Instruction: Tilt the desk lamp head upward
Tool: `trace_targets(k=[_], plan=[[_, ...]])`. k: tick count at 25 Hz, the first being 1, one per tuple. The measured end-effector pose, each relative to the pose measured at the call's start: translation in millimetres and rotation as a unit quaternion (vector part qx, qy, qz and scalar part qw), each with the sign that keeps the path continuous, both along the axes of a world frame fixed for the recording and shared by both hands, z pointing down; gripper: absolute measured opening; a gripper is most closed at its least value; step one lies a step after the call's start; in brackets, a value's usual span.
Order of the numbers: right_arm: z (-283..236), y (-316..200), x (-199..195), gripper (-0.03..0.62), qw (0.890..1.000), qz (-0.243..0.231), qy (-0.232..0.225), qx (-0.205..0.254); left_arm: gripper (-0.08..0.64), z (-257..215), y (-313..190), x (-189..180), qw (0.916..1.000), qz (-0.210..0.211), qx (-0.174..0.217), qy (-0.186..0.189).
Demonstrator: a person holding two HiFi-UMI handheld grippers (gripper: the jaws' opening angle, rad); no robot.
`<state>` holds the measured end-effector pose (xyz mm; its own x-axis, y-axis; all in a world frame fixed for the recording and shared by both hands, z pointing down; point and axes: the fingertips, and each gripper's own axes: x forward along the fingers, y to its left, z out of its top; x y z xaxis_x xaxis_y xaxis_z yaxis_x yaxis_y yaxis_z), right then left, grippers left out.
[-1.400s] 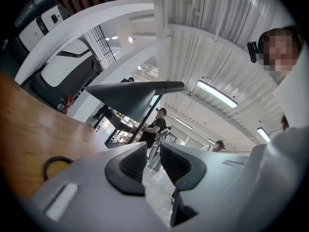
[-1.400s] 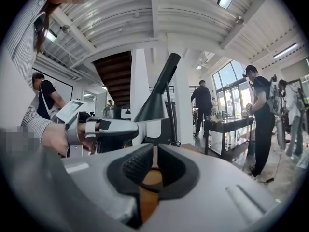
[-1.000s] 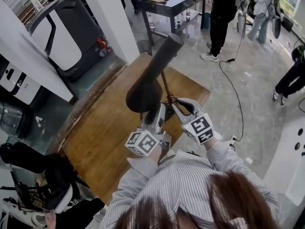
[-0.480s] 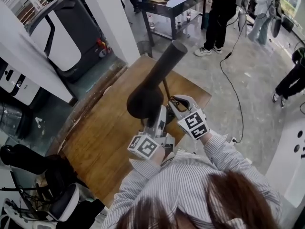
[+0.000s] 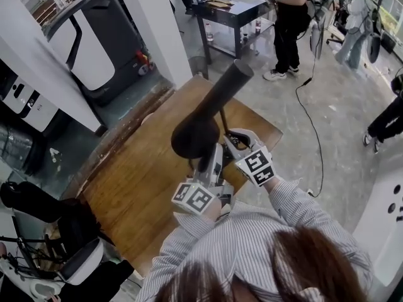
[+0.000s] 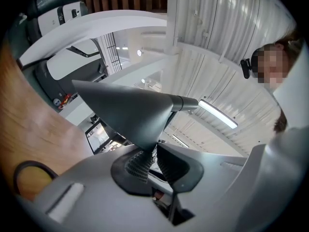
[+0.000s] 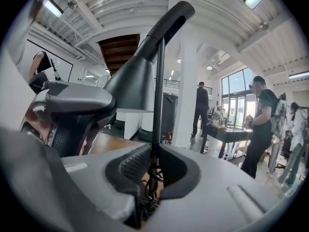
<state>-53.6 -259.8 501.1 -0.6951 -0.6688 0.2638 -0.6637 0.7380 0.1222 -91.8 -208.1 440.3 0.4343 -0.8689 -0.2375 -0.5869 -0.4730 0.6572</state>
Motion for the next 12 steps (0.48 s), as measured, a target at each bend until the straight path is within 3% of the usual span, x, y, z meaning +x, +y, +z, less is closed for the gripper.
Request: trace_targets(k=[12], plan=[[1,-2,0,0.046,1.000,-0.003,-0.024,-0.007,0.026,-1,1,-12,0.9993,-0.004,0.010,-0.035]])
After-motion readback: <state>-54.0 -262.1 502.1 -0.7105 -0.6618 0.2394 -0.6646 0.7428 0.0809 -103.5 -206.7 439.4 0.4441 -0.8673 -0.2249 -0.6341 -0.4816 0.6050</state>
